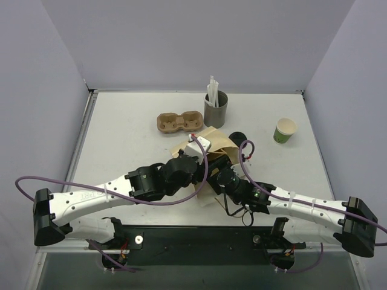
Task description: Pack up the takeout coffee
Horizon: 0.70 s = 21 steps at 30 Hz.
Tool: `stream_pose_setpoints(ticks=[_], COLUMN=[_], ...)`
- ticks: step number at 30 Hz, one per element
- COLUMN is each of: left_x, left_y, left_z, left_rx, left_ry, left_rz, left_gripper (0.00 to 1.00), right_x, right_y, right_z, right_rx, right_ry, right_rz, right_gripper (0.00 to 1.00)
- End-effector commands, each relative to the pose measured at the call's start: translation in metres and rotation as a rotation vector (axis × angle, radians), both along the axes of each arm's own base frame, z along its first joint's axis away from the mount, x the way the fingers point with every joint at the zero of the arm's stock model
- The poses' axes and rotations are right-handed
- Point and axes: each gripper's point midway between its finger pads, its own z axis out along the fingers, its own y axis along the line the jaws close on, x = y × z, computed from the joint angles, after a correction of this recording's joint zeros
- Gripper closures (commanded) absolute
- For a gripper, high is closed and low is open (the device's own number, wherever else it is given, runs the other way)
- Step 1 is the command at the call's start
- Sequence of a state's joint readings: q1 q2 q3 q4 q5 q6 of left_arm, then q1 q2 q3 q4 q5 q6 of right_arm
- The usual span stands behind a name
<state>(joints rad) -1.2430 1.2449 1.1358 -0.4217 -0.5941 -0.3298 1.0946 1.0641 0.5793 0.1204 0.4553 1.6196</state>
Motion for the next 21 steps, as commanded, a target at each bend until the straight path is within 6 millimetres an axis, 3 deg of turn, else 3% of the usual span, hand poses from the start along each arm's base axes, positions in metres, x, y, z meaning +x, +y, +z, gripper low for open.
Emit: stream_pose_setpoints(ticks=[1, 9, 14, 21], left_x=[-0.001, -0.009, -0.001, 0.008], left_y=[-0.012, -0.011, 0.001, 0.002], left_z=[0.035, 0.036, 0.028, 0.024], left_rx=[-0.162, -0.225, -0.206, -0.179], left_ry=[-0.051, -0.033, -0.022, -0.028], left_rz=[-0.09, -0.159, -0.133, -0.085], left_gripper=[1.0, 1.0, 1.0, 1.0], right_x=[0.004, 0.007, 0.005, -0.001], right_y=[0.008, 0.012, 0.017, 0.021], right_z=[0.001, -0.005, -0.005, 0.002], right_rx=[0.026, -0.022, -0.042, -0.084], right_ry=[-0.021, -0.035, -0.05, -0.079], right_rz=[-0.003, 0.002, 0.017, 0.057], right_gripper=[0.41, 0.42, 0.42, 0.43])
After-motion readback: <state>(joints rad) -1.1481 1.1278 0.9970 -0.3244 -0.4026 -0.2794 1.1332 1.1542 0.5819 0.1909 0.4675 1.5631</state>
